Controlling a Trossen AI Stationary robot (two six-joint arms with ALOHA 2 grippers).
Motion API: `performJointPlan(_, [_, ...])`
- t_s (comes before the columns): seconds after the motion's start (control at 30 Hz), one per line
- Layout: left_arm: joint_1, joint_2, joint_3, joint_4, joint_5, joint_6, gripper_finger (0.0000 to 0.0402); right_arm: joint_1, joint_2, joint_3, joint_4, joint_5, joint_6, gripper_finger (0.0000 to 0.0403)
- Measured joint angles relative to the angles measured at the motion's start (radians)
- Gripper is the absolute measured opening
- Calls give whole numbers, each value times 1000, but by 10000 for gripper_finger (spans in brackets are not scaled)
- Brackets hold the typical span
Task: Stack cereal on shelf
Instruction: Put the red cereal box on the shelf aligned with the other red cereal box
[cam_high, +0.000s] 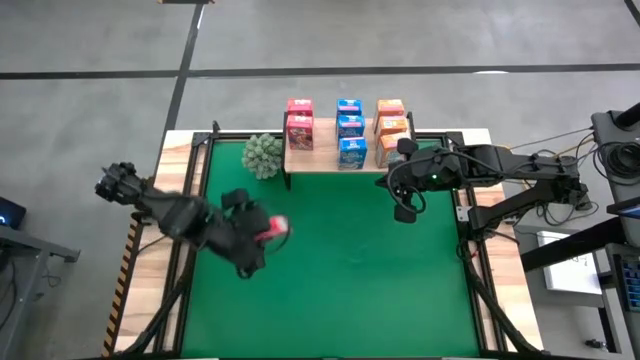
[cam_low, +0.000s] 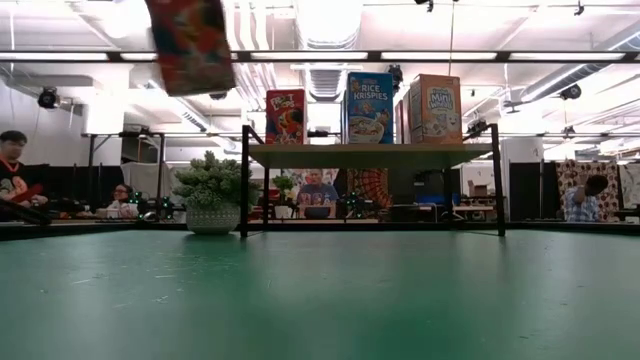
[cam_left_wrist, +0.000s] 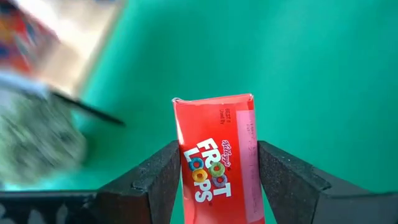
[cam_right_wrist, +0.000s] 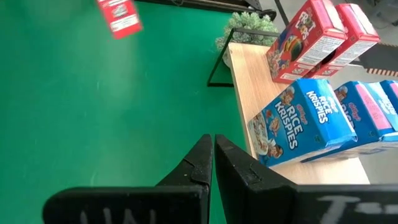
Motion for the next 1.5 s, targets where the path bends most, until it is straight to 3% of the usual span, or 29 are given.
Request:
performJointPlan(0.2, [199,0,95,61,34,445,189,0,0,0,-15,0,9,9])
performJointPlan(0.37, [382,0,106,196,180,786,189,0,0,0,-25,0,9,9])
performJointPlan(0.53, [556,9,97,255,338,994,189,0,0,0,-25,0,13,9])
performJointPlan(0.8, [725,62,97,289,462,1114,189,0,0,0,-25,0,28,9])
performJointPlan(1.2, [835,141,125,271,460,1161,189,0,0,0,-25,0,40,9])
performJointPlan(1.5, [853,175,174,209,458,1131,189,0,0,0,-26,0,41,9])
